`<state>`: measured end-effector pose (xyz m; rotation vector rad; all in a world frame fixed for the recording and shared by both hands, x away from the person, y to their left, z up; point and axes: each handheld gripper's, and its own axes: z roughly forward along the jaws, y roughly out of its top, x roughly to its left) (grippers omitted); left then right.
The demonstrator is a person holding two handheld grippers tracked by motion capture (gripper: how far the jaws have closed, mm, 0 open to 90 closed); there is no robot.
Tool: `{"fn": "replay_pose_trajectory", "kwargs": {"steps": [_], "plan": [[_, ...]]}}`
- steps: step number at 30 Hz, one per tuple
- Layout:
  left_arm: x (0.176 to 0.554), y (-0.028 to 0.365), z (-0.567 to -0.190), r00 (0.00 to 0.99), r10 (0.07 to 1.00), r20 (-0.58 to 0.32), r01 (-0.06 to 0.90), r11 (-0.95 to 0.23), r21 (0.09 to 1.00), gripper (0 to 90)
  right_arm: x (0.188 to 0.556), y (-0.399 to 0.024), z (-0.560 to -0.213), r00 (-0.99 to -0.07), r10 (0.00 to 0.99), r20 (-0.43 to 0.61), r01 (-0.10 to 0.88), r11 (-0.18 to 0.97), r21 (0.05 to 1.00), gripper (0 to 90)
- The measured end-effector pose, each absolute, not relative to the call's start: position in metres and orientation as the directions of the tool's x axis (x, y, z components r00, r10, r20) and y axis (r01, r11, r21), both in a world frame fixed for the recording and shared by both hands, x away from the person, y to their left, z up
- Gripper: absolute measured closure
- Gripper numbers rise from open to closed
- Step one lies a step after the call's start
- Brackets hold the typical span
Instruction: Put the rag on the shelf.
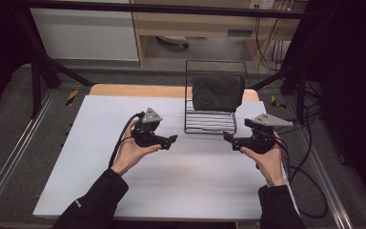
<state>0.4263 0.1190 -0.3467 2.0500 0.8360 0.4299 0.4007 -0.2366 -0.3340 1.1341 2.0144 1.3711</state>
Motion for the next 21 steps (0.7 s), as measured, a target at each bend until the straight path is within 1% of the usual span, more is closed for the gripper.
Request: {"fn": "replay_pose_trajectory", "kwargs": {"steps": [5, 10, 15, 18, 21], "plan": [[0.414, 0.147, -0.359, 0.694, 0.720, 0.000, 0.415, -0.401, 0.817, 10.5, 0.394, -0.231, -0.340, -0.575, 0.814, 0.081, 0.386, 0.183, 0.904, 1.0], [0.400, 0.176, -0.375, 0.671, 0.741, -0.024, 0.442, -0.374, 0.815, 10.4, 0.389, -0.225, -0.350, -0.589, 0.803, 0.090, 0.403, 0.195, 0.894, 0.8], [0.390, 0.201, -0.387, 0.650, 0.759, -0.034, 0.460, -0.358, 0.813, 10.5, 0.385, -0.221, -0.366, -0.606, 0.792, 0.077, 0.419, 0.235, 0.877, 0.7], [0.383, 0.214, -0.395, 0.637, 0.770, -0.040, 0.469, -0.346, 0.813, 10.5, 0.382, -0.221, -0.375, -0.616, 0.783, 0.088, 0.429, 0.239, 0.871, 0.7], [0.378, 0.226, -0.403, 0.630, 0.776, -0.028, 0.475, -0.357, 0.805, 10.5, 0.379, -0.223, -0.385, -0.630, 0.770, 0.099, 0.440, 0.249, 0.863, 0.6]]}}
